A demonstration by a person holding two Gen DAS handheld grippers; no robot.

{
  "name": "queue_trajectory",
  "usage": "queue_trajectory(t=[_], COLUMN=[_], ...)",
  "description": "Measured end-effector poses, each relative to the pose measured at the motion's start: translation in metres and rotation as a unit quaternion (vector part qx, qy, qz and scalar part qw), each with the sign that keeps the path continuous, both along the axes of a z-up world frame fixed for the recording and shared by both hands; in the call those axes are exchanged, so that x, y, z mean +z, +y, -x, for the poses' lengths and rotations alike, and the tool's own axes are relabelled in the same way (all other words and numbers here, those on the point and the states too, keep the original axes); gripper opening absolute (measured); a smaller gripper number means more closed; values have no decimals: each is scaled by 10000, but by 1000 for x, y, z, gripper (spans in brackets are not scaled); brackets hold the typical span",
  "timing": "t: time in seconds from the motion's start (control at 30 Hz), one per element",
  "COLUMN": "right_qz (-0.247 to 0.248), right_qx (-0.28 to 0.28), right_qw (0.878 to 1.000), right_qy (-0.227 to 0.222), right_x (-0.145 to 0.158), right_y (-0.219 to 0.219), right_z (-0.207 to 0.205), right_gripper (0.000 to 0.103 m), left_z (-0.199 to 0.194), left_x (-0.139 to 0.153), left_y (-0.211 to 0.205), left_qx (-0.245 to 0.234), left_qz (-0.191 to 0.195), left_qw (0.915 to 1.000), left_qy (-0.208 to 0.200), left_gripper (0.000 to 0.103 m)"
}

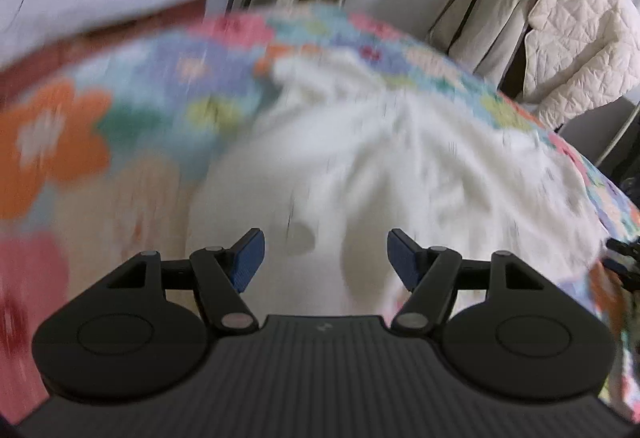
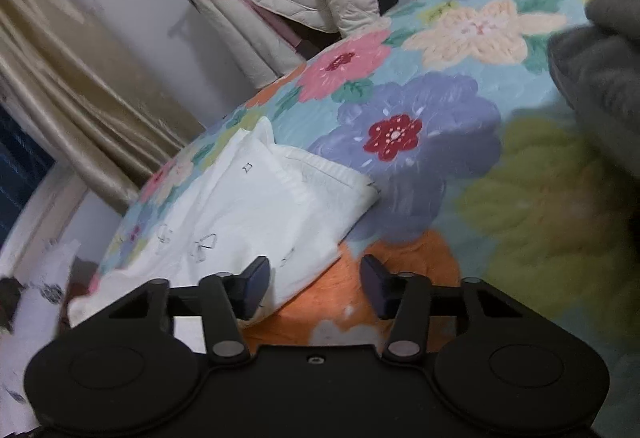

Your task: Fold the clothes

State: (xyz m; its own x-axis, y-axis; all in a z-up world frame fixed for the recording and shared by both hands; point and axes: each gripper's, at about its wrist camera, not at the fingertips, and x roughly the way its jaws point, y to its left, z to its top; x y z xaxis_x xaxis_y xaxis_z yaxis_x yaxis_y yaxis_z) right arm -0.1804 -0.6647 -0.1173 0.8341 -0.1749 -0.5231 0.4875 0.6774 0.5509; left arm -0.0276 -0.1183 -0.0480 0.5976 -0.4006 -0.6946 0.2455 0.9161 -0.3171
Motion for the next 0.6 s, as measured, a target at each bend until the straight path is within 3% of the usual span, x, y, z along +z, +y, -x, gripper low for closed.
queue_trajectory(t=[0.1, 0.17, 0.23, 0.43, 0.6], right_qz=[399, 933, 1415, 2517, 2364], right_qx=[87, 173, 280, 84, 62], right_qw=[9991, 9949, 9882, 9651, 9669], right_qy=[113, 354, 522, 725, 960], right_x=[1, 3, 7, 37, 27], right_y=[2, 7, 15, 22, 14], right_z=[-5, -12, -15, -10, -12], right_gripper=[42, 10, 3, 1, 1], left_z=[14, 17, 19, 20, 18], left_x=[-16, -24, -30, -30, -33], left_y=[10, 11, 9, -4, -12], left_qx=[114, 168, 144, -116, -293], left_qz=[362, 516, 528, 79, -258], left_qw=[9984, 9969, 9967, 9988, 9983], left_qy=[411, 565, 593, 459, 431], left_gripper=[67, 67, 67, 67, 68])
